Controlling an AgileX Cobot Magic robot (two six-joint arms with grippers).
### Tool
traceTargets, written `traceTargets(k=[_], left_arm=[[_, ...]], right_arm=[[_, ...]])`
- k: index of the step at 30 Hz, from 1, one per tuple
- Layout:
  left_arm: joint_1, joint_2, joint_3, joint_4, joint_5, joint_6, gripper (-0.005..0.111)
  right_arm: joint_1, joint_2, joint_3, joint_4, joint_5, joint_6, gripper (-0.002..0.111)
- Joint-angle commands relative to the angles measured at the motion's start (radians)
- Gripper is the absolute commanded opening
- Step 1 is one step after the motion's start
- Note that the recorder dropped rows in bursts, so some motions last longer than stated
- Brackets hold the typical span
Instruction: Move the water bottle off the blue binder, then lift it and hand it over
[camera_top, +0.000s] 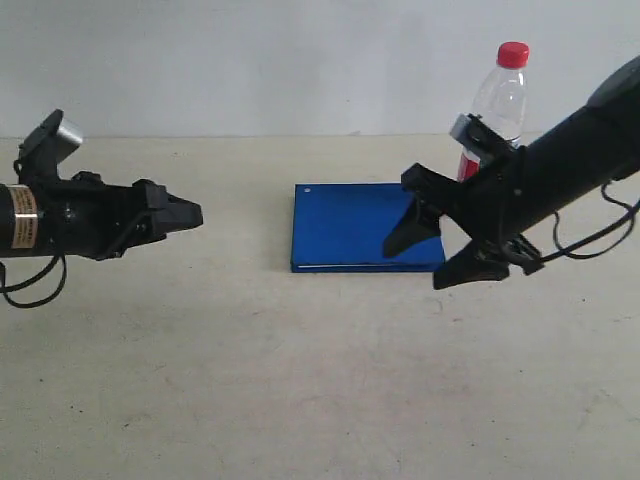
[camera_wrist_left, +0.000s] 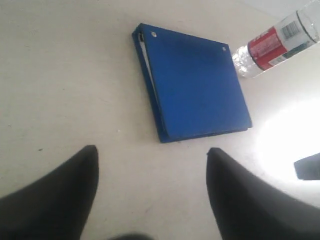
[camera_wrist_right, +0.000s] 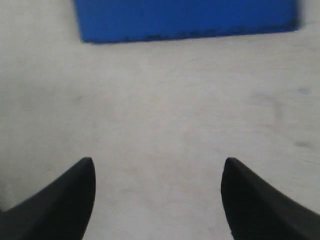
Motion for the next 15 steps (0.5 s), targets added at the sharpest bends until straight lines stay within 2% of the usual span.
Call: traceTargets(k=[1,6,10,12,15], left_arm=[[-0.004,0.12,-0.09,0.008,-0.099,-0.095,0.059],[-0.004,0.267,-0.204,0.008,-0.2,-0.174,0.059],[-0.026,0.362,-0.283,0.008,-0.289,-0.235,0.059],[-0.047,0.392,-0.316,0.008,-0.324,-0.245,0.059],[-0.085,0.41,-0.355,0.008,-0.328,-0.251,0.059]], right_arm=[[-0.003,0.075,-0.137,0.101,0.15,-0.222,0.063],[-0.003,0.06,-0.201,0.084,0.072,-0.359,0.063],[-0.003,0.069,-0.205,0.018,-0.143,-0.169,0.063],[-0.003,0.084,-0.207,0.021,-0.169,-0.098,0.063],[-0.003,0.106,-0.207,0.014,-0.145,-0.101,0.063]])
